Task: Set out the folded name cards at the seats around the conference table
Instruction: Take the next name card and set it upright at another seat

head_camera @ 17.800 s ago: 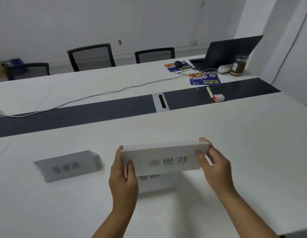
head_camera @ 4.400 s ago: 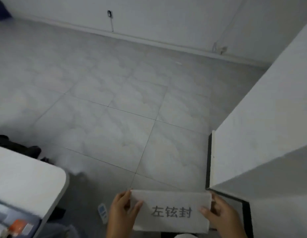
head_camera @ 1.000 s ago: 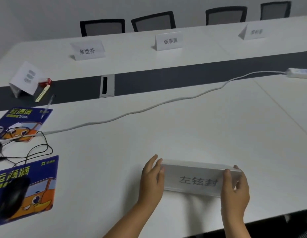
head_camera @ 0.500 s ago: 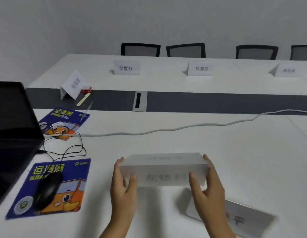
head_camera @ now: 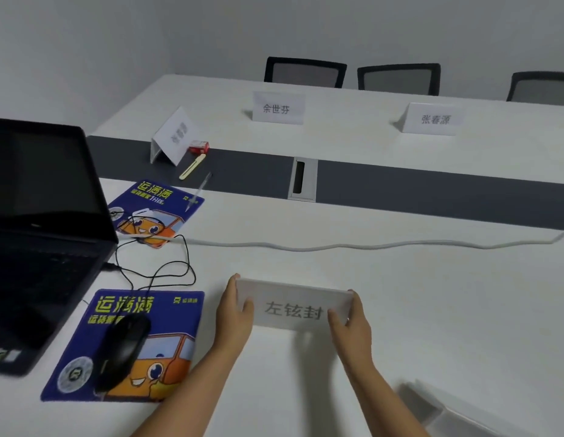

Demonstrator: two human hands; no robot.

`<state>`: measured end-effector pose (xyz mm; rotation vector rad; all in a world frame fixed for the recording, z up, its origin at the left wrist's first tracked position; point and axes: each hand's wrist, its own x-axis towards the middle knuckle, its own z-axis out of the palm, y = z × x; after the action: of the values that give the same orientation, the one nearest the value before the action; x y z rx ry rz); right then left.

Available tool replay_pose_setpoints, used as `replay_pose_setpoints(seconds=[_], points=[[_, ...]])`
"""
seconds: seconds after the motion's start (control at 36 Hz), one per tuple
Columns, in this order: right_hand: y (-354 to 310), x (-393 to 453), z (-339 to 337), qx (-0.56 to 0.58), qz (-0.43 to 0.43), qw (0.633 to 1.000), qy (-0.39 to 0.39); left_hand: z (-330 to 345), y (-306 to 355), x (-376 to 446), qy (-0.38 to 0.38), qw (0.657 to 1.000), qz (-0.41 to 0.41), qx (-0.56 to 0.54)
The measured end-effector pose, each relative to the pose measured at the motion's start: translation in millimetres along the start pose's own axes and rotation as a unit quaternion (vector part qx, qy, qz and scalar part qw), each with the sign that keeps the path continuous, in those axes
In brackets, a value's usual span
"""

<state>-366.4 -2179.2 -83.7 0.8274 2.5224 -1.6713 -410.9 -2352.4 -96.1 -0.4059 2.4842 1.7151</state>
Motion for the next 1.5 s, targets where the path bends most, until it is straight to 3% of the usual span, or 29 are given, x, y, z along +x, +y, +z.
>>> replay_pose_setpoints(seconds=[0.19,0.31,0.39,0.5,0.67,1.14,1.5], points=[[14.8,13.0,3.4,-0.010,-0.015,0.999,0.042,6.3,-8.3,12.6,0.005,1.000,0.006,-0.004],[38.8,18.5,6.7,-0.172,0.001,0.976,0.132,0.9,-28.6,-3.8,0.086,0.996,0.002,0.037],[45.2,20.8,7.9,-0.194,-0.017,0.967,0.164,-2.9,-35.1,-15.3,0.109,0.989,0.029,0.095],[64.2,54.7,29.5,-0.222,0.012,0.958,0.183,10.7,-56.0,11.9,0.079,0.990,0.005,0.120],[55.5,59.6,28.0,-0.220,-0.068,0.947,0.223,13.5,-48.4,20.6,0.090,0.988,0.015,0.122],[46.6,69.7,49.0,-0.223,-0.175,0.949,0.136,18.6,-47.1,55.9,0.161,0.969,0.021,0.186],[45.6,73.9,58.6,-0.227,-0.232,0.937,0.132,8.8,-49.2,65.7,0.173,0.966,0.027,0.191]])
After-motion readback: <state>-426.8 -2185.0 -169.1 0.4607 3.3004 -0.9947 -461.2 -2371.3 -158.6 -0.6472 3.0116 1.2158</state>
